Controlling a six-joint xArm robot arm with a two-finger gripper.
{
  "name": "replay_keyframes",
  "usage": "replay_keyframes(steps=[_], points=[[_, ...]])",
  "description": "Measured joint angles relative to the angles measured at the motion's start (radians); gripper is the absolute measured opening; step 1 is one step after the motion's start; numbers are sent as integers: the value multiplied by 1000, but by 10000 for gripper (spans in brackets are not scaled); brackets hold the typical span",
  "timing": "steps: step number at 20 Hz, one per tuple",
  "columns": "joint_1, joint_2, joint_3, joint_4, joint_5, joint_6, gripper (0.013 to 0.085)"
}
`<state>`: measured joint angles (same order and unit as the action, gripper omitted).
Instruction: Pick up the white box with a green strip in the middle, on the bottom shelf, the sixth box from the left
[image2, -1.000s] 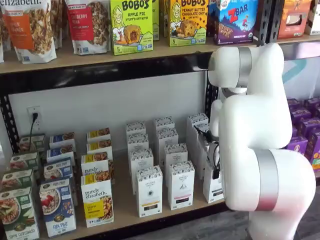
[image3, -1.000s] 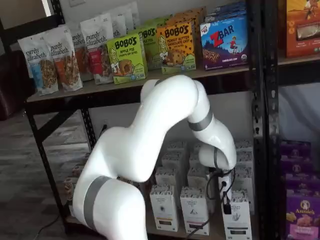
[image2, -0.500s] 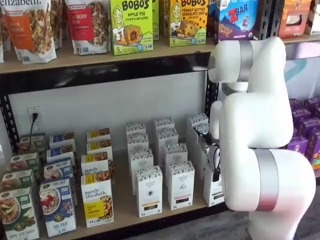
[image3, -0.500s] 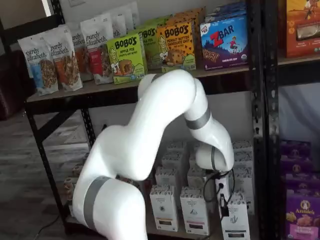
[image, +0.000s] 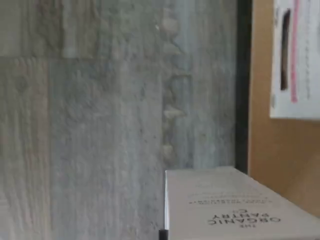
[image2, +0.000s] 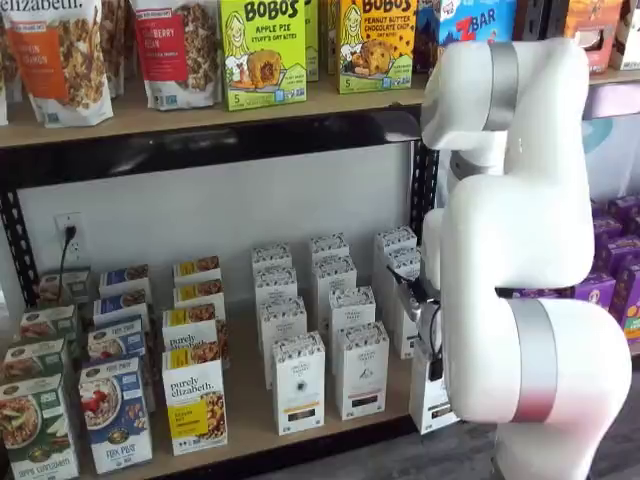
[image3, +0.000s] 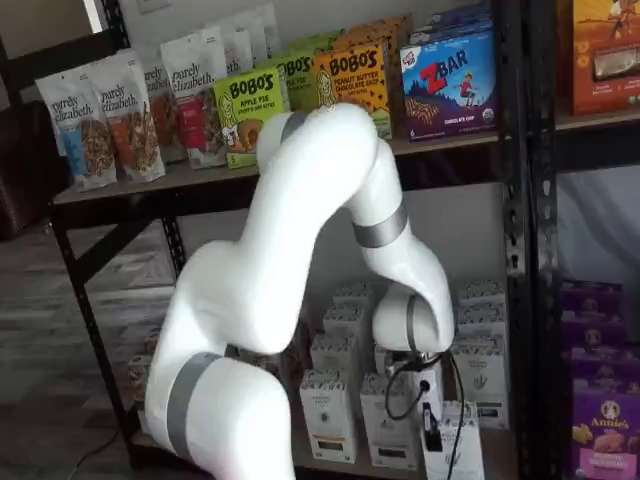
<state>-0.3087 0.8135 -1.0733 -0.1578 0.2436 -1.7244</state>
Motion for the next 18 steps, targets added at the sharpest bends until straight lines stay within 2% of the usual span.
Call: replay_keyframes(steps=[2,6,10,15,18], points=[[11,-69,94,32,-23,-19,530],[42,-206,258,64,-54,-21,530],[89,-360,418,106,-65,-15,530],[170,-603,616,210,-24,-34,530],[206,-734,701,230,15,-16,530]])
